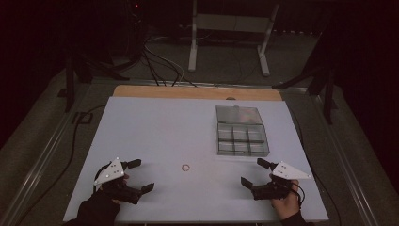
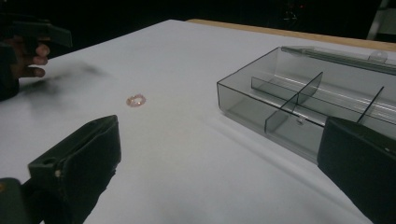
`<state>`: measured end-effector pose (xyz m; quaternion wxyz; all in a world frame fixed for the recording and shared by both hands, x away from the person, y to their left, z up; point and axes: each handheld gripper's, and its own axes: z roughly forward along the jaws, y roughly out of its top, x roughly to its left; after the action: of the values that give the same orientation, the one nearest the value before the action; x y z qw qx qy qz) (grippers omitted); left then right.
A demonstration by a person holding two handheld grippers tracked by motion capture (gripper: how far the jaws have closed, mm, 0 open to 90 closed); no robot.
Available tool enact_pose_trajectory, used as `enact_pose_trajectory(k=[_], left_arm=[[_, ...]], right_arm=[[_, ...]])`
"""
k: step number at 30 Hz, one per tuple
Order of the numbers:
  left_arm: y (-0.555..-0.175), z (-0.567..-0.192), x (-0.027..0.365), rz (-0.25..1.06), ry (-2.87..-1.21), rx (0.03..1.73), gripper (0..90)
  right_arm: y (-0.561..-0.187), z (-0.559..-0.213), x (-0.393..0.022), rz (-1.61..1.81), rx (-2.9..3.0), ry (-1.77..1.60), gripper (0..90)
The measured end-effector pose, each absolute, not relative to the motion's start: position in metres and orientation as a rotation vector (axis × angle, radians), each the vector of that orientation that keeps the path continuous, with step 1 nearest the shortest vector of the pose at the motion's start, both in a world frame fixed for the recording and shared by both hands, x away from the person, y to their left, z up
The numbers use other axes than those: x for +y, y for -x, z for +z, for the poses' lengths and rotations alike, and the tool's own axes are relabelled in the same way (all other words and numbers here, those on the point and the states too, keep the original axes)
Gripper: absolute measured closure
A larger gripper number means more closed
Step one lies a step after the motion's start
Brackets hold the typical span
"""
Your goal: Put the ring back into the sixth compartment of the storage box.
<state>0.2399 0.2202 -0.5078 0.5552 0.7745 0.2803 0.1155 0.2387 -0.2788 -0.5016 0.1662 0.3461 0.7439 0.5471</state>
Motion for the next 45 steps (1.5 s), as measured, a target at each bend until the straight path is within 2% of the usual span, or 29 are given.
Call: enact_pose_trajectory(k=[38,45], left_arm=[[-0.240,-0.508,0.220,0.279,-1.839,0.658,0.6],[-0.240,-0.508,0.220,0.276,-1.831,0.658,0.6]], right_arm=[[-0.238,-0.497,-0.276,1.558,2.128,-1.007,0.0],[-0.240,-0.485,-0.268,1.585,2.108,-0.984,0.0]])
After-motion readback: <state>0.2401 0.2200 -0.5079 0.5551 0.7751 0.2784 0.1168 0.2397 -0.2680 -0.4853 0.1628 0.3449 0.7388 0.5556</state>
